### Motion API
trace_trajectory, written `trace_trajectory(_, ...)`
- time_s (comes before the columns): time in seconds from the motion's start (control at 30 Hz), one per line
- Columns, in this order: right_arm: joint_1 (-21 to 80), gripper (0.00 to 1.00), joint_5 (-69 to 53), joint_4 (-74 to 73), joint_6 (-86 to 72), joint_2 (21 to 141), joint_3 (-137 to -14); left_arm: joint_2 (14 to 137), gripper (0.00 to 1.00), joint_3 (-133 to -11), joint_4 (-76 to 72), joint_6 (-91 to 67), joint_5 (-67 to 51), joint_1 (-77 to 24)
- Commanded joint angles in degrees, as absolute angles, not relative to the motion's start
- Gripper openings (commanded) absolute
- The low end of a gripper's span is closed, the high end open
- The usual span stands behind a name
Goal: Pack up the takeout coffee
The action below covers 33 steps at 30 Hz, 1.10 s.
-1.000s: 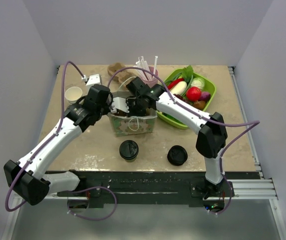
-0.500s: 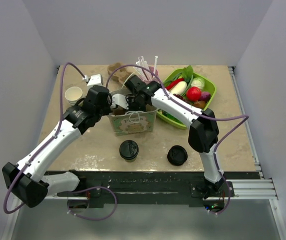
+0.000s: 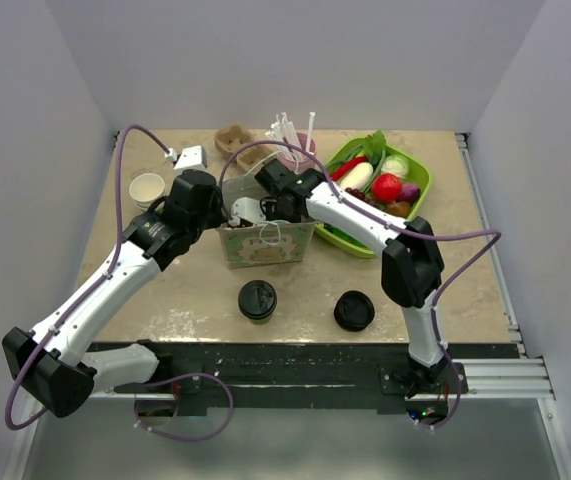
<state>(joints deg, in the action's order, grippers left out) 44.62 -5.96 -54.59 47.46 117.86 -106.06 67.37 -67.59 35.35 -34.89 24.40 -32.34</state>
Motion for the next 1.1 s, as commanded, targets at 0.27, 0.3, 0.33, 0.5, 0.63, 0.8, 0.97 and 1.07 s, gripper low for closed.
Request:
trace_trajectory(0.27,47.8,0.00,11.4,-49.3,40.9,117.6,-100.2,66.9,0.00,-68.3,33.0,-35.9,25.3,-32.4)
trace_trajectory(0.3,47.9,0.00,12.3,-49.2,40.4,117.6,-99.4,66.9,0.00,-68.3,33.0,-36.3,25.7,-32.5)
trace_trajectory(0.33,48.0,0.00,15.1,-49.0,38.6,117.9,-99.3,66.9,0.00,-68.3,33.0,-36.4,25.8,-32.4)
trace_trajectory(0.5,48.7,0.00,22.5,-53.1,33.5,122.3,-102.2,67.4,0.00,-68.5,32.4,-36.4,24.6,-32.5)
trace_trajectory(0.63,49.5,0.00,28.5,-55.0,31.3,124.4,-102.7,68.0,0.00,-68.6,32.4,-36.4,24.6,-32.4)
trace_trajectory(0.8,49.8,0.00,31.7,-56.6,30.8,125.7,-102.7,67.9,0.00,-68.7,32.0,-36.4,24.3,-32.4)
trace_trajectory(0.97,50.7,0.00,37.0,-60.9,29.0,130.5,-105.3,67.6,0.00,-68.9,31.5,-35.9,24.0,-32.4)
trace_trajectory(1.07,51.2,0.00,41.3,-64.4,26.9,133.6,-107.2,67.4,0.00,-68.8,31.2,-35.2,23.8,-32.4)
